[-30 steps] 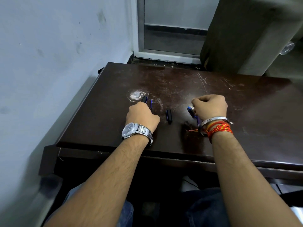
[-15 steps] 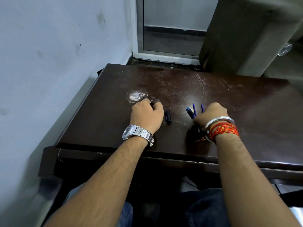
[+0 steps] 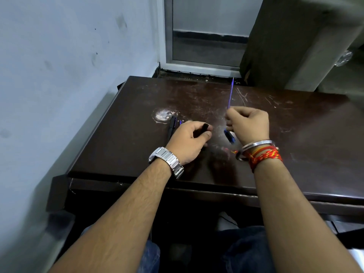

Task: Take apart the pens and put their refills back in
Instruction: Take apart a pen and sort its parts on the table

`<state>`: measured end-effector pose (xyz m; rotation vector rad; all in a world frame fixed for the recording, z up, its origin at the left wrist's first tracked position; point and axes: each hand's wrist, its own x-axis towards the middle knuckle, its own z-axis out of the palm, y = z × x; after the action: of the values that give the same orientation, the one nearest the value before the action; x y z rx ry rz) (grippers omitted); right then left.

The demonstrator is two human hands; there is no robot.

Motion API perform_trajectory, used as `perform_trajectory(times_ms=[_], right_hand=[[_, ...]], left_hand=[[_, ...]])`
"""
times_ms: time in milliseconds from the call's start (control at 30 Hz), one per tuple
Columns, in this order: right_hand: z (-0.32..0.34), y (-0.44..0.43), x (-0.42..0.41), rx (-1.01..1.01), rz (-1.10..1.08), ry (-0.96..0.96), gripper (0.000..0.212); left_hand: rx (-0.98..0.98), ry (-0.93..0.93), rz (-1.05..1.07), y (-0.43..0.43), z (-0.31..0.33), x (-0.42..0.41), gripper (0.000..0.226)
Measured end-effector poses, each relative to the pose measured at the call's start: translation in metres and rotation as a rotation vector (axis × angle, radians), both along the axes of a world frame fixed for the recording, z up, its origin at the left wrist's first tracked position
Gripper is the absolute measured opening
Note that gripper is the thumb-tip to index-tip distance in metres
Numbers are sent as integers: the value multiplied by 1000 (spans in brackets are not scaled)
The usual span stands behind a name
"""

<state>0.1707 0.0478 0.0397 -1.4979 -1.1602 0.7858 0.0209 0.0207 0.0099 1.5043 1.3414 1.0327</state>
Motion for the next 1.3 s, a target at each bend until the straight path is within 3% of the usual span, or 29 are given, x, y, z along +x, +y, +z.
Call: perform_trajectory(times_ms=[67,100,233,633,867,1000,1167,1300], right_hand=[[3,-1,-10,44,81,282,16],[5,-1,-13,54,106,334,16],[5,-3,-16,71,157,358,11],[-1,-2,-19,87,156,258,8],[-7,-4,-30,7,292,170,11],[-9,-3,-28,22,243,63,5],[-8,-1,-26,83,164,83,11],[-8,-4,-22,-1,279,-32,12]], left_hand=[[38,-29,21,-1,1,0,12],[55,-44,27,-1,1,-1,12],[79,-59,44,-4,2,-2,14],[102,-47,50,-4,1,-4,15],[141,-21,79,-1,-5,-7,12],[129,-21,94,0,-6,-7,11],[160,6,81,1,-6,-5,16],[200,36,142,2,-6,-4,7]])
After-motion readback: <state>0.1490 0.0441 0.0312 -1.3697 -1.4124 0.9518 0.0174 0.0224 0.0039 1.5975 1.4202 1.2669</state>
